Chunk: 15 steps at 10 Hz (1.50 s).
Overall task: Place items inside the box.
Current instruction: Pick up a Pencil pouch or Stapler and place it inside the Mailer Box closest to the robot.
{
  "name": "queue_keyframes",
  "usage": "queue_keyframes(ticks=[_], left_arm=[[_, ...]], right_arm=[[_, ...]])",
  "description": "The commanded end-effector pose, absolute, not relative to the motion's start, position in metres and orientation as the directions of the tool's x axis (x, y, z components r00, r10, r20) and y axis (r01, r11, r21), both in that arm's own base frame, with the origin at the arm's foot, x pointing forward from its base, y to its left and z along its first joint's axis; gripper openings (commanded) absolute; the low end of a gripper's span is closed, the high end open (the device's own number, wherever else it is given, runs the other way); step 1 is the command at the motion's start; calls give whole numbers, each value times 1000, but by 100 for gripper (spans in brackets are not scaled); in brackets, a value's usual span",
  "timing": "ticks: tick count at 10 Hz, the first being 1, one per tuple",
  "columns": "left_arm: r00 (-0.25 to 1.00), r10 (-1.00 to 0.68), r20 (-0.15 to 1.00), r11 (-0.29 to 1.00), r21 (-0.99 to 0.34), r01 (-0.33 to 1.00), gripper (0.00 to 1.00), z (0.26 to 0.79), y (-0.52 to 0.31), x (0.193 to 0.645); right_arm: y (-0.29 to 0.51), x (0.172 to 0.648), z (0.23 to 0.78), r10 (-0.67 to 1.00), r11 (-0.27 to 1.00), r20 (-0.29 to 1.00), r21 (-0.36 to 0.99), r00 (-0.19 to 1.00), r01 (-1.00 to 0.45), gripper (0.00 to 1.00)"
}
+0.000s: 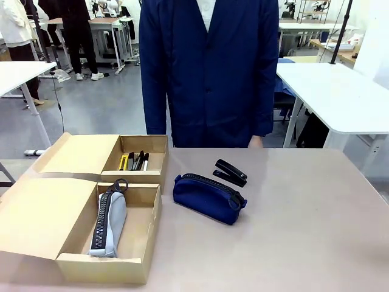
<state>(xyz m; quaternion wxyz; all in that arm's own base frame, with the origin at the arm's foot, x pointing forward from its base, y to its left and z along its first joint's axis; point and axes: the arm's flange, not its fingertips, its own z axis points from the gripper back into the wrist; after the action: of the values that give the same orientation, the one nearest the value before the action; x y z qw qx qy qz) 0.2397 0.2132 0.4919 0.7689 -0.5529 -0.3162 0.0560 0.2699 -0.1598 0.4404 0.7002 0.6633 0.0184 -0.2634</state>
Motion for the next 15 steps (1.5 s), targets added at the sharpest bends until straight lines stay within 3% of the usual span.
queue_keyframes(ticks=[1,15], left_arm=[[781,438,446,374,-880,293,100,494,212,240],[781,438,446,374,-880,293,100,494,212,240]], right_arm=[[-126,280,448,-236,48,-361,923,902,382,100],[-124,281,445,-241,58,-388,909,889,412,100]])
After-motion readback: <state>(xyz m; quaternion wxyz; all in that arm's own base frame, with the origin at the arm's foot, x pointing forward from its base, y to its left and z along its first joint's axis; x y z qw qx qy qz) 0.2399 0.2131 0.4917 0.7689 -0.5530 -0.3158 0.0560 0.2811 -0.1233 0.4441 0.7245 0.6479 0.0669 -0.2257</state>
